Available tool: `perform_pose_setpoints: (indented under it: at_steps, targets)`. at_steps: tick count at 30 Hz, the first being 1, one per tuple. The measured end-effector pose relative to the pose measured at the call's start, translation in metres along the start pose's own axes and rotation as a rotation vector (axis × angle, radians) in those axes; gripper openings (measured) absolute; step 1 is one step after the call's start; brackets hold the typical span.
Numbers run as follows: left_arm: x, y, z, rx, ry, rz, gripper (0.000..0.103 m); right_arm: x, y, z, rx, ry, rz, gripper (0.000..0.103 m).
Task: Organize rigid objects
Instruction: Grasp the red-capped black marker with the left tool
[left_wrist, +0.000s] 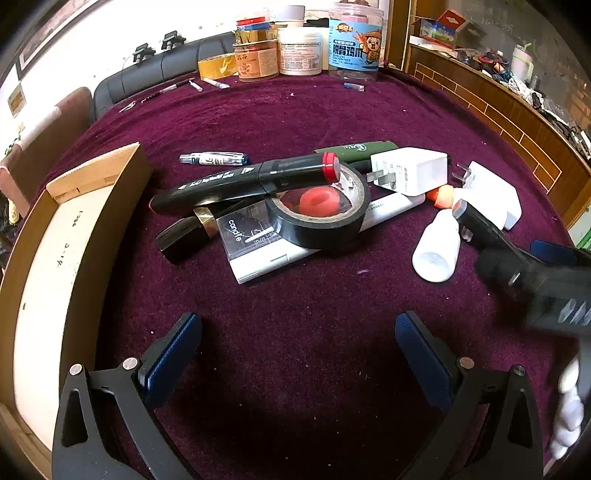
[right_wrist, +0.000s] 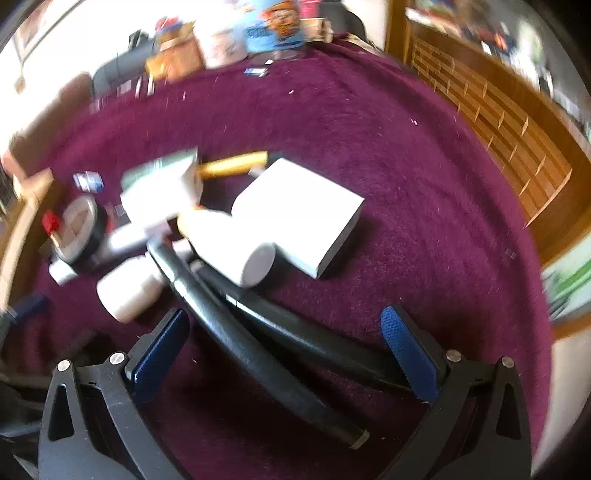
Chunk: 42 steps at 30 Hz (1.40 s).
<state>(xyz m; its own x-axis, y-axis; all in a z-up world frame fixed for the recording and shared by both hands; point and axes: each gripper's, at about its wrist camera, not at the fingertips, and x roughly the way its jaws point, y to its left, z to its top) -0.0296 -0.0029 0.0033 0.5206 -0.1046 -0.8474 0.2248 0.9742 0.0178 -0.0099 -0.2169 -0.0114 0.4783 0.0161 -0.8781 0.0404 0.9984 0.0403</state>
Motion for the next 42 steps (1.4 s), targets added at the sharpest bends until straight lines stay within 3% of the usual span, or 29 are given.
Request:
perform_pose_setpoints:
  at_steps: [4,6,9,11,13,17,22,27,33,36,39,42]
  targets:
    - [-0.001,0.0,-0.003,-0.003,-0.007,-0.007,0.102,-0.01,0.001,-0.008,0.027,-0.02,-0.028,0.102]
    - [-0.002,0.0,-0.004,-0.004,-0.007,-0.007,0.102,-0.032,-0.003,-0.014,0.054,-0.116,-0.038,0.1]
    - [-0.001,-0.001,-0.003,-0.005,-0.006,0.001,0.102,-0.088,-0.003,-0.023,0.043,-0.363,-0.089,0.101]
    - [-0.001,-0.002,-0.001,-0.006,-0.006,0.007,0.102,-0.122,0.0,-0.03,0.04,-0.582,-0.147,0.103]
    - [0.0,-0.003,0.0,-0.012,-0.005,0.007,0.102,-0.131,-0.001,-0.029,0.048,-0.717,-0.116,0.103]
    - [-0.002,0.002,0.0,-0.031,-0.012,-0.023,0.101,-0.097,-0.015,0.002,0.147,-0.584,-0.068,0.103]
    - [-0.032,0.028,-0.008,-0.084,-0.085,-0.188,0.091,-0.068,-0.038,-0.008,0.25,-0.549,-0.101,0.102]
    - [-0.069,0.031,-0.008,-0.011,-0.237,-0.114,0.093,-0.082,-0.052,-0.016,0.268,-0.574,-0.009,0.102]
    - [-0.059,0.028,0.017,-0.01,-0.212,-0.029,0.093,-0.069,-0.058,-0.007,0.262,-0.53,0.077,0.102]
    - [-0.062,0.03,0.03,0.036,-0.22,-0.008,0.093,-0.064,-0.061,-0.006,0.283,-0.5,0.106,0.102]
    - [-0.064,0.038,0.039,0.056,-0.185,-0.029,0.093,-0.062,-0.066,-0.007,0.306,-0.486,0.133,0.102]
    - [-0.066,0.045,0.047,-0.031,-0.16,-0.12,0.093,-0.059,-0.068,-0.005,0.318,-0.472,0.154,0.102]
